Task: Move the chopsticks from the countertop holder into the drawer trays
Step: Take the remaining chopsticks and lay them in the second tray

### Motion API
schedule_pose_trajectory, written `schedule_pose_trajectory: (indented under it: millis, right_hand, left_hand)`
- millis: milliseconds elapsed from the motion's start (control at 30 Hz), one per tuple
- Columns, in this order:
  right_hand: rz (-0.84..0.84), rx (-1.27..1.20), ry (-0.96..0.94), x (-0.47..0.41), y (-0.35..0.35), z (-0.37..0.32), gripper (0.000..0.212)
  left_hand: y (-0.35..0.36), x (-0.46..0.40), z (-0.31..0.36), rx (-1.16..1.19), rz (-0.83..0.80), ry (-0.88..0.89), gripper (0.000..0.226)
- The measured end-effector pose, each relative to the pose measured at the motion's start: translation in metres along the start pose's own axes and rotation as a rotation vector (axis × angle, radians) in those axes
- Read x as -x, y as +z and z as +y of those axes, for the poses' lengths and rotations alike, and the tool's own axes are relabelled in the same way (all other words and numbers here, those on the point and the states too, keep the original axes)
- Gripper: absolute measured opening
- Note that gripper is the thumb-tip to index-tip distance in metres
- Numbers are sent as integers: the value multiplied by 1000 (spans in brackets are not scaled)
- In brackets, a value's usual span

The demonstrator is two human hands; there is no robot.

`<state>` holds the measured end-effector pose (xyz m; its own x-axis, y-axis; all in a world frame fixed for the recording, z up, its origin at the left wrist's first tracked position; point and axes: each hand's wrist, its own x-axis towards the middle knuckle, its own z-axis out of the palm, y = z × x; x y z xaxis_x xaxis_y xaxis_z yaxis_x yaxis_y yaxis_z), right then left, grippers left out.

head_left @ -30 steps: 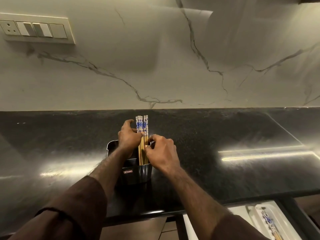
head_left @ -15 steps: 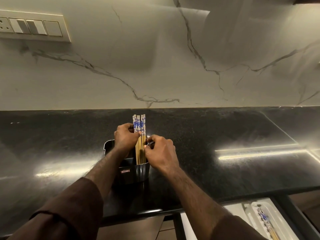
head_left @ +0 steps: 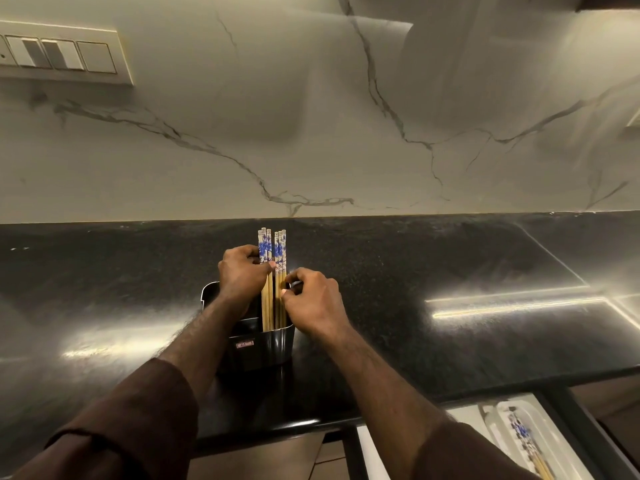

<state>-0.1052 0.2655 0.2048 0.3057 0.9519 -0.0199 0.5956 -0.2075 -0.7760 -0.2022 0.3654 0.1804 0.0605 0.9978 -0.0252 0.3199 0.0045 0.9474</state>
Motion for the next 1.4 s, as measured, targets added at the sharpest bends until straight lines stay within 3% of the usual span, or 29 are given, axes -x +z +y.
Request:
schedule_pose_trajectory:
  millis: [200, 367, 633, 1033, 1400]
  right_hand:
    - [-118, -126, 78, -7, -2, -9, 41]
    - [-172, -237, 103, -7, -2, -13, 53]
    - [-183, -479, 27, 14, -13, -6, 29]
    - [-269, -685, 148, 59, -58, 38, 23]
    - [-217, -708, 248, 151, -140, 104, 20]
  left_hand:
    - [-7, 2, 12, 72, 20, 30, 28]
    - [-22, 9, 43, 127, -63, 139, 26]
    - [-52, 32, 112, 361, -207, 280, 23]
    - [-24, 58, 117, 570, -301, 47, 20]
    - [56, 153, 129, 509, -504, -39, 24]
